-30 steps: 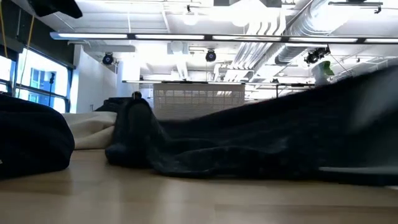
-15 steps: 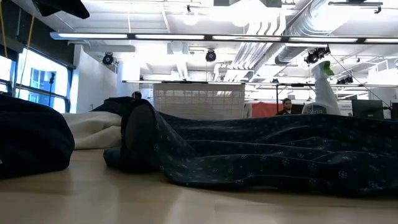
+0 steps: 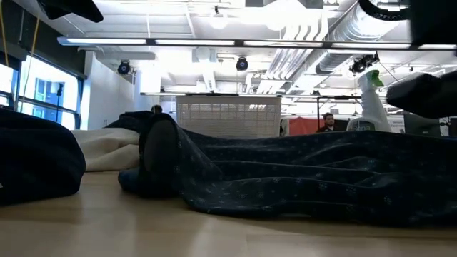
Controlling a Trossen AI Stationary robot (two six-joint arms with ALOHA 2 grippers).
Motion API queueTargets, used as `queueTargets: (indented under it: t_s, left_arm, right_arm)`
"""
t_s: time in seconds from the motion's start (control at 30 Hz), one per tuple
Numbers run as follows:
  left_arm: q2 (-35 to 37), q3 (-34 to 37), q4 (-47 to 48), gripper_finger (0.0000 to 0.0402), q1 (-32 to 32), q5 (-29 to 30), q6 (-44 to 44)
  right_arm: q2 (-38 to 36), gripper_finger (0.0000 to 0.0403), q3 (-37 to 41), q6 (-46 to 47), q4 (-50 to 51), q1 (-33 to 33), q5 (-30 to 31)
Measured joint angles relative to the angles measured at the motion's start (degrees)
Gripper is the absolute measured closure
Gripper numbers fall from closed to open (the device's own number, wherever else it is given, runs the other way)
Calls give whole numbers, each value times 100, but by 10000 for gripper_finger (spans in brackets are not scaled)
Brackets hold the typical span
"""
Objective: Fold laundry
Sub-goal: Fold the navy blue polo shirt
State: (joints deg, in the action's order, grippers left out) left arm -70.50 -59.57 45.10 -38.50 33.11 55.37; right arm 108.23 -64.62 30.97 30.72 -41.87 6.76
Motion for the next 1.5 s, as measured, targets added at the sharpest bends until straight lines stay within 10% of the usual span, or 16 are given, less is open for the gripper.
queueTargets:
  t_s: [0.17, 0.37, 0.47, 0.77, 0.97, 1.23, 1.5]
  left_arm:
    - [0, 0, -66, 250, 0, -89, 7]
    - [0, 0, -201, 250, 2, -85, 5]
    - [0, 0, -192, 250, 0, -73, -3]
    - [0, 0, -199, 250, 0, -108, -1]
    - [0, 0, -218, 250, 0, -154, -2]
    - [0, 0, -200, 250, 67, -149, -8]
    - [0, 0, -208, 250, 65, -147, -8]
  right_arm:
    - [50, 392, -377, 198, 578, 223, -102]
    - [-39, 398, -754, -329, -219, 258, -1911]
    - [-33, 398, -752, 63, -118, 205, -1644]
    - [-273, 277, -745, 695, -835, 195, -1687]
    - [-479, 238, -700, 1585, 677, 204, -974]
    - [-315, 294, 79, 2228, -223, 192, -1149]
    - [-236, 395, 251, 1670, -2136, 111, -2717]
